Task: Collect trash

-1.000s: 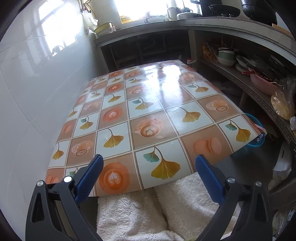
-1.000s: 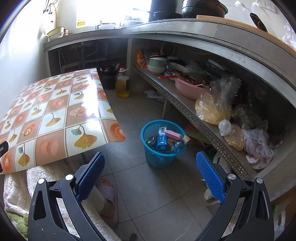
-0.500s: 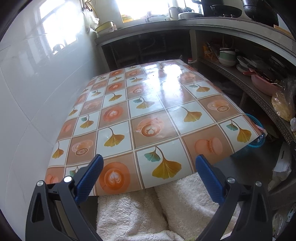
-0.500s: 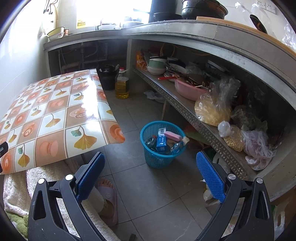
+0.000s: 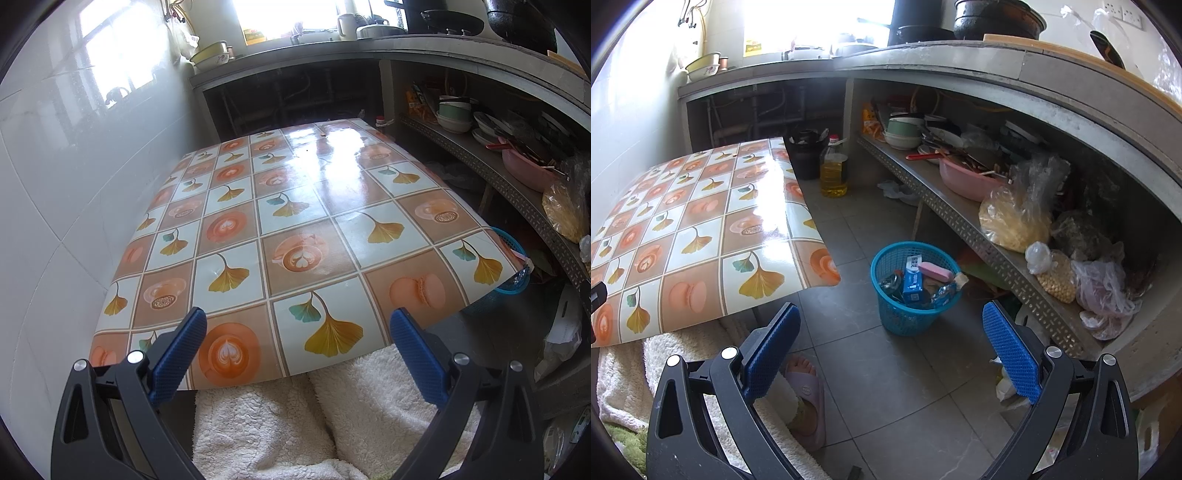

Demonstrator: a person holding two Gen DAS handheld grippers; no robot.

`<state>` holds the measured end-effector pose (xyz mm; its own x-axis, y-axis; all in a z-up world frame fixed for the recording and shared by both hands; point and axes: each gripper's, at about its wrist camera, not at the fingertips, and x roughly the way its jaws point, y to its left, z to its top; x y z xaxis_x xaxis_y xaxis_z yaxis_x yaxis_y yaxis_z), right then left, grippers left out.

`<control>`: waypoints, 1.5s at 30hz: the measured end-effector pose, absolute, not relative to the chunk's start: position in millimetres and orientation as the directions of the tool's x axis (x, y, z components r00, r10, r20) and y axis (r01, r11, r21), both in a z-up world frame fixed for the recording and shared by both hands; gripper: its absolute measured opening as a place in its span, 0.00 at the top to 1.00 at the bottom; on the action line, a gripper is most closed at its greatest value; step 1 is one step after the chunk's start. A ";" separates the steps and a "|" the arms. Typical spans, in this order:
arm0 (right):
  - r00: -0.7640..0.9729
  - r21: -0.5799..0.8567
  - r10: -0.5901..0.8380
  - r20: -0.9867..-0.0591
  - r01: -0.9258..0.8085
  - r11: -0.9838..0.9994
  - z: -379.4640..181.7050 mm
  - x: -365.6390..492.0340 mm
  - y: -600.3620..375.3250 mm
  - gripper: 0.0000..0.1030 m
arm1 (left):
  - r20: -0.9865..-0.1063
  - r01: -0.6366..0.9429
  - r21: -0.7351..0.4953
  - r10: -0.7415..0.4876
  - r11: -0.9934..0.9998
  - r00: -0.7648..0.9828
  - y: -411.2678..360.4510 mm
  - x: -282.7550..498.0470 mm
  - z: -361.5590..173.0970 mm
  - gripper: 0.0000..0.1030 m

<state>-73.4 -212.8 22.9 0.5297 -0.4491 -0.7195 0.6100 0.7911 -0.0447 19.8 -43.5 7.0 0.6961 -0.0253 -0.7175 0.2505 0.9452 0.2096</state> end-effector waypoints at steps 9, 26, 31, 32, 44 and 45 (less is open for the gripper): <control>0.531 -0.046 -0.449 -0.719 0.608 0.792 23.1 -73.4 -212.6 0.08 | -0.717 0.250 0.209 -0.025 0.945 0.697 -43.1 19.9 7.1 0.05; 0.532 -0.048 -0.450 -0.717 0.607 0.793 24.2 -72.3 -213.0 0.08 | -0.717 0.248 0.208 -0.025 0.946 0.697 -42.3 20.5 7.1 0.05; 0.532 -0.048 -0.449 -0.718 0.606 0.794 23.8 -72.4 -212.9 0.08 | -0.717 0.248 0.208 -0.025 0.946 0.697 -42.1 20.7 7.1 0.05; 0.532 -0.048 -0.449 -0.717 0.606 0.794 24.1 -72.6 -213.6 0.08 | -0.717 0.248 0.208 -0.025 0.946 0.697 -42.1 20.7 7.1 0.05; 0.532 -0.046 -0.447 -0.719 0.605 0.795 25.2 -72.9 -214.3 0.08 | -0.717 0.247 0.208 -0.025 0.946 0.697 -42.0 20.4 7.0 0.05; 0.533 -0.046 -0.447 -0.719 0.605 0.795 25.2 -73.0 -214.2 0.08 | -0.717 0.247 0.207 -0.025 0.947 0.697 -41.9 20.5 6.9 0.05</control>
